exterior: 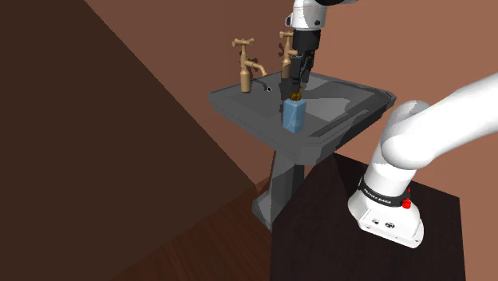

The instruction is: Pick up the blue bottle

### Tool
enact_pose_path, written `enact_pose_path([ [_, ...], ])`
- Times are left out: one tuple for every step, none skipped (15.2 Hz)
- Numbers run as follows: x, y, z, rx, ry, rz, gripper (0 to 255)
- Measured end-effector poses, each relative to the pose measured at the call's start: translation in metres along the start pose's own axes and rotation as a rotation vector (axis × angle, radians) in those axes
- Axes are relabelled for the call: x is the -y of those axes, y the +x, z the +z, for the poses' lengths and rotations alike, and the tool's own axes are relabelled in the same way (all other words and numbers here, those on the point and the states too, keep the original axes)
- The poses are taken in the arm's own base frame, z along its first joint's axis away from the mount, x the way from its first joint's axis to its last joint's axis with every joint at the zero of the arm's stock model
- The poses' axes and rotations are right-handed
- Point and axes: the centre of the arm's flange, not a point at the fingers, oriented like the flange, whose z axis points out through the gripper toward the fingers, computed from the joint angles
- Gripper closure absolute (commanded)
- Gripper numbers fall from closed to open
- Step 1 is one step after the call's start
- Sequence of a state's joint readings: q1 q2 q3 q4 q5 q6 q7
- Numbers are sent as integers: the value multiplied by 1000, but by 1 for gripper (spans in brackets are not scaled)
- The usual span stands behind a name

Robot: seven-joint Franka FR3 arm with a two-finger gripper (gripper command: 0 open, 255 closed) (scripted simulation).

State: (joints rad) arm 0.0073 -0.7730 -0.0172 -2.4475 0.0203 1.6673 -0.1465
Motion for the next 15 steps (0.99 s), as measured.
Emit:
enact_pose_path([
  [0, 0, 0, 0, 0, 0, 0],
  [-5, 2, 2, 0, -1, 0, 0],
  [-14, 4, 3, -1, -2, 1, 0],
  [-25, 10, 8, -1, -4, 2, 0],
  [-36, 13, 10, -3, -6, 2, 0],
  [-44, 14, 13, -4, -8, 2, 0],
  [-54, 19, 16, -5, -11, 3, 0],
  [-66, 27, 20, -6, -13, 3, 0],
  [-82, 32, 21, -7, -15, 4, 0],
  [-92, 32, 24, -8, -18, 5, 0],
  [-104, 36, 28, -9, -20, 5, 0],
  [-117, 39, 30, -10, -22, 6, 0],
  [-130, 42, 34, -10, -25, 6, 0],
  [-141, 46, 39, -12, -27, 6, 0],
  [-151, 50, 44, -13, -29, 7, 0],
])
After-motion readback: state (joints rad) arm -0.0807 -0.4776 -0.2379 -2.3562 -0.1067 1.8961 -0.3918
